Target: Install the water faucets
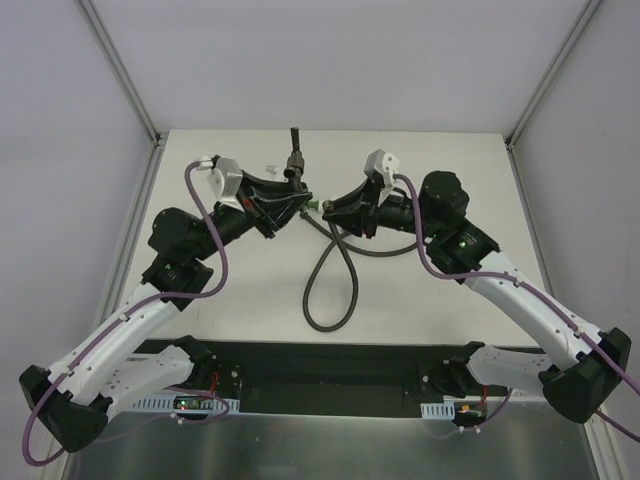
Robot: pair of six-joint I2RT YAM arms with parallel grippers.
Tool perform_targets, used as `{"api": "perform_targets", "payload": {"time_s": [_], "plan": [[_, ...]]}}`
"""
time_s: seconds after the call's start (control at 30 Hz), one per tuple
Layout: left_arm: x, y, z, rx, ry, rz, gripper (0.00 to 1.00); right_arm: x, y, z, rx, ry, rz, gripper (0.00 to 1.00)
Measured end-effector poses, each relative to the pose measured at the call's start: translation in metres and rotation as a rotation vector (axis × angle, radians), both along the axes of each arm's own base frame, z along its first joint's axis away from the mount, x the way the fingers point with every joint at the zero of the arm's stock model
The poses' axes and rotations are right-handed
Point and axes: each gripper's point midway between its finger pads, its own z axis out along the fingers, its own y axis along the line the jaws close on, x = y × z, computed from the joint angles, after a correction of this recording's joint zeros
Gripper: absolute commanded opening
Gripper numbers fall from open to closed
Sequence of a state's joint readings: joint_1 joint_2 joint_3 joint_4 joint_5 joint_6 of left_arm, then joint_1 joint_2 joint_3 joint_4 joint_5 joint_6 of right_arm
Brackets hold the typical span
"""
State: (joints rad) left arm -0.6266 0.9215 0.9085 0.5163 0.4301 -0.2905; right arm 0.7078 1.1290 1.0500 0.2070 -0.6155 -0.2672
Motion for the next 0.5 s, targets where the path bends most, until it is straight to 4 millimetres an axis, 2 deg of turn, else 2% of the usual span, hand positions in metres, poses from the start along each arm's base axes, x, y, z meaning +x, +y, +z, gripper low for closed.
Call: {"api": "perform_targets", "payload": {"time_s": [0.13, 0.2, 0.23, 0.3, 0.37, 0.43, 0.5], "plan": [[-0.015, 0.027, -0.002, -0.004, -0.052, 0.083, 0.00, 0.012, 0.006, 0.001, -0.072, 0.052, -0.009, 0.02], [-0.021, 0.043, -0.008, 0.003, -0.069, 0.142, 0.00, 0.024, 0.014, -0.010, -0.143, 0.113, -0.016, 0.02], [-0.023, 0.052, -0.011, 0.008, -0.072, 0.179, 0.00, 0.032, 0.018, -0.021, -0.186, 0.149, -0.028, 0.02], [-0.025, 0.067, -0.019, 0.021, -0.075, 0.244, 0.00, 0.048, 0.021, -0.058, -0.295, 0.246, -0.069, 0.02], [-0.026, 0.084, -0.027, 0.035, -0.071, 0.318, 0.00, 0.060, 0.014, -0.108, -0.436, 0.363, -0.132, 0.02], [-0.026, 0.096, -0.036, 0.055, -0.065, 0.377, 0.00, 0.067, -0.005, -0.167, -0.605, 0.496, -0.201, 0.02], [-0.025, 0.108, -0.046, 0.080, -0.058, 0.435, 0.00, 0.066, -0.028, -0.212, -0.750, 0.608, -0.254, 0.02]]}}
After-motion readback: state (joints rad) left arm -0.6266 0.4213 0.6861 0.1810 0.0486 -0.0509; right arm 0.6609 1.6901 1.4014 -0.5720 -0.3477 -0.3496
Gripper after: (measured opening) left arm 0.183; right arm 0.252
